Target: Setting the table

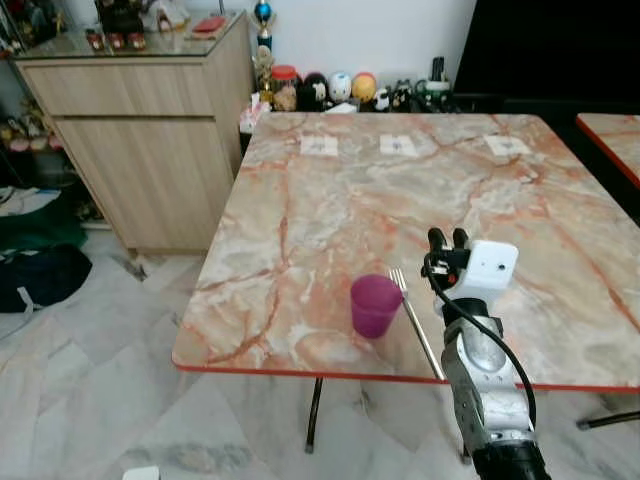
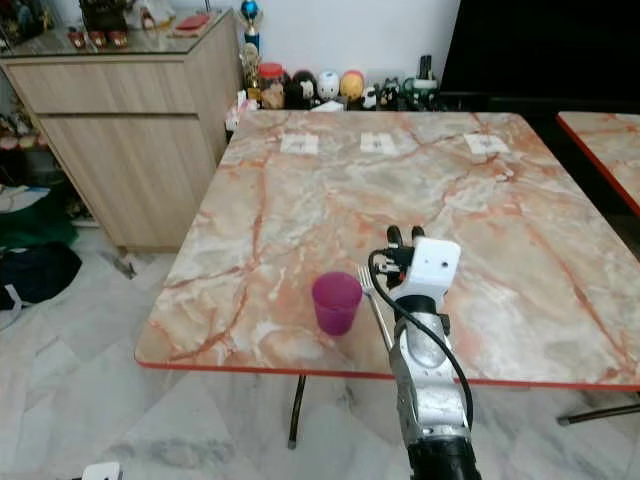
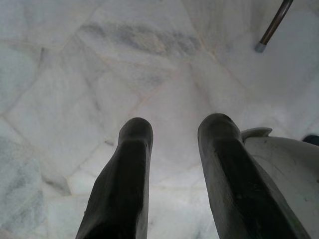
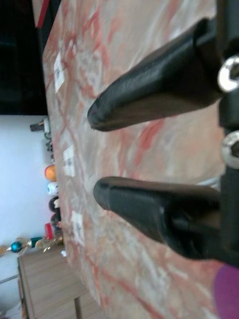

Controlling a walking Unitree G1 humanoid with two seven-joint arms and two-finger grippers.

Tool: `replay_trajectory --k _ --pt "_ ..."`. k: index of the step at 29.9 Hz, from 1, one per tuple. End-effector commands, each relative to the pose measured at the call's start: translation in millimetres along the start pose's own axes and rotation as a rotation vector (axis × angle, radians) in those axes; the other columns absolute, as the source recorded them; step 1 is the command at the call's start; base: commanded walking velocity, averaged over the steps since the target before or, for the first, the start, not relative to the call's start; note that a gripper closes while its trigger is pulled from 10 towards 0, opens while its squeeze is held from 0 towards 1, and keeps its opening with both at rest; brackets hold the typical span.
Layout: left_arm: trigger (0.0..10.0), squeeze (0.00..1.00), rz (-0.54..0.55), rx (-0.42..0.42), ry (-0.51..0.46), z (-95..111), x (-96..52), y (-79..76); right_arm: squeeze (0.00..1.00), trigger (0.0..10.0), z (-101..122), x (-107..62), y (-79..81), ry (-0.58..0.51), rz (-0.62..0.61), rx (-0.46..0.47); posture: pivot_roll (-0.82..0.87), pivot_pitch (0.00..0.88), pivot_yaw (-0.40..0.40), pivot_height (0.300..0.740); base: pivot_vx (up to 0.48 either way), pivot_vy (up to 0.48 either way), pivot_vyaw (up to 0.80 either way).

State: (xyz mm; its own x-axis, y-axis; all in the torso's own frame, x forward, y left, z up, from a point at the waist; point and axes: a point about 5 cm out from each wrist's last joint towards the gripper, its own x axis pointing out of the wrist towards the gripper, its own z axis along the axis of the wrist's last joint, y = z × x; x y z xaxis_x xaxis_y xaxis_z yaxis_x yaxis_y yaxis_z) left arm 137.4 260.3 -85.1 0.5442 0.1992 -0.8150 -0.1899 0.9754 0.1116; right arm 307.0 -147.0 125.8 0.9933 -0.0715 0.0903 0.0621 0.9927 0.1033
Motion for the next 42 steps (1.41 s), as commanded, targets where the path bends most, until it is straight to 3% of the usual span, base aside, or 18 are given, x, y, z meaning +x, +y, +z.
replay_trajectory --k 1,3,4,6,10,16,19,23,31,42 --pt "10.0 0.00 0.000 -0.007 0.008 -3.4 -0.7 -0.6 0.67 10.0 -1.7 -6.8 -5.3 0.047 -0.011 0.017 -0.02 0.000 0.001 0.740 0.000 0.000 0.00" --pt "10.0 0.00 -0.001 -0.005 0.009 -3.4 -0.7 -0.6 0.67 10.0 -5.5 -8.9 -7.0 0.078 -0.008 0.020 -0.02 0.000 0.002 0.740 0.000 0.000 0.00" --pt "10.0 0.00 -0.002 -0.004 0.009 -3.3 -0.6 -0.6 0.00 10.0 -8.9 -9.0 -7.3 0.108 -0.001 0.004 -0.03 0.000 0.003 0.740 0.000 0.000 0.00" --pt "10.0 0.00 -0.004 -0.002 0.009 -3.1 -0.5 -0.9 0.00 10.0 -16.4 -7.1 -8.1 0.172 0.009 -0.035 -0.03 0.000 0.003 0.740 0.000 0.000 0.00" --pt "10.0 0.00 -0.005 -0.003 0.009 -2.8 -0.4 -1.1 0.00 10.0 -17.8 -2.9 -3.9 0.214 0.032 -0.020 -0.03 0.000 0.002 0.740 0.000 0.000 0.00" --pt "10.0 0.00 -0.004 -0.004 0.008 -2.6 -0.4 -1.5 0.00 10.0 -16.3 6.9 11.6 0.267 0.113 0.001 -0.02 0.000 0.002 0.740 0.000 0.000 0.00" --pt "10.0 0.00 -0.004 -0.003 0.009 -2.7 -0.4 -1.3 0.00 10.0 -22.8 7.8 17.3 0.330 0.142 -0.033 -0.02 0.000 0.004 0.740 0.000 0.000 0.00" --pt "10.0 0.00 -0.006 -0.006 0.009 -2.8 -0.4 -1.3 0.00 10.0 -33.6 3.9 17.6 0.410 0.139 -0.041 -0.01 0.000 0.002 0.740 0.000 0.000 0.00" --pt "10.0 0.00 -0.008 -0.001 0.009 -2.7 -0.5 -0.8 0.00 10.0 -37.6 1.8 10.8 0.434 0.084 -0.033 -0.02 0.000 0.009 0.740 0.000 0.000 0.00" --pt "10.0 0.00 -0.011 0.001 0.010 -2.5 -0.3 -1.2 0.00 10.0 -53.7 2.4 23.3 0.550 0.157 -0.011 -0.02 0.000 0.011 0.740 0.000 0.000 0.00"
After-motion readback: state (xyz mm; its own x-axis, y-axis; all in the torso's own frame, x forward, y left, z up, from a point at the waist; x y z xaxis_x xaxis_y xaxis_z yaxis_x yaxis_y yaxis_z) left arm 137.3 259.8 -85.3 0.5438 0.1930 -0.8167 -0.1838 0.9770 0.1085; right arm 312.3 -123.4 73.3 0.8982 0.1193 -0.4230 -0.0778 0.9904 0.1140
